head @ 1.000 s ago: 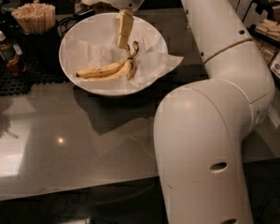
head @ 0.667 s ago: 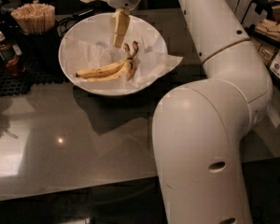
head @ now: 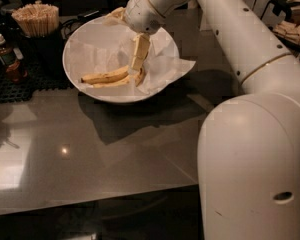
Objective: Pick banana from white bowl
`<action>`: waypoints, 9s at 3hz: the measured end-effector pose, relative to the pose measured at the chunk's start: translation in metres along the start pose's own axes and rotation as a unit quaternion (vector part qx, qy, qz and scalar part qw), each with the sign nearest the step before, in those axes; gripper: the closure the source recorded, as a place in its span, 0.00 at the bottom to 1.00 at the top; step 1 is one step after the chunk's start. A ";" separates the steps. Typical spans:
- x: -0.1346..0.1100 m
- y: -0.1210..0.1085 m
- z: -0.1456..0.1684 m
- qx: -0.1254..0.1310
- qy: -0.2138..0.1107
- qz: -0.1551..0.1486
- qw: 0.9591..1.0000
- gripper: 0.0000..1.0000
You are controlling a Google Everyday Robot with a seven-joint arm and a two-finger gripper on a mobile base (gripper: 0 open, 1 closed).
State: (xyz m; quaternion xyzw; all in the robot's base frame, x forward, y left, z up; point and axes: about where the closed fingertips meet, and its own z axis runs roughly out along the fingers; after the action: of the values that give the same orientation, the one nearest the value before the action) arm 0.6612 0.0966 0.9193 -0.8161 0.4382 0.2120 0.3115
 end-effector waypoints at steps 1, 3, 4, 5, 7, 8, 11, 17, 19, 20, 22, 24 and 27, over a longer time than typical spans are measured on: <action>0.008 0.034 0.005 -0.018 0.020 0.026 0.999 0.00; 0.013 0.030 0.023 -0.035 0.005 0.032 0.999 0.00; 0.012 0.034 0.024 -0.037 -0.002 0.037 0.999 0.00; 0.002 0.033 0.008 -0.013 -0.012 0.025 1.000 0.00; -0.034 0.022 -0.038 0.032 -0.012 -0.019 0.999 0.36; -0.040 0.008 -0.032 0.021 -0.029 -0.033 0.999 0.28; -0.026 -0.025 0.028 -0.020 -0.094 -0.013 0.995 0.21; -0.040 0.003 0.042 -0.027 -0.120 0.022 0.992 0.33; -0.029 0.021 0.063 -0.048 -0.155 0.057 0.985 0.33; -0.019 0.030 0.067 -0.049 -0.156 0.079 0.983 0.34; -0.008 0.036 0.069 -0.039 -0.145 0.104 0.983 0.66; -0.010 0.035 0.071 -0.043 -0.114 0.111 0.986 0.74; -0.027 0.033 0.036 0.003 -0.036 0.089 0.995 1.00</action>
Offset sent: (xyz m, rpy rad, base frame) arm -0.0192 -0.0170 -0.0104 -0.0441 0.0257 -0.0303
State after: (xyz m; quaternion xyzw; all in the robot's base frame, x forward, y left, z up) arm 0.6161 0.1235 0.8991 -0.7643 0.4985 0.2671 0.3098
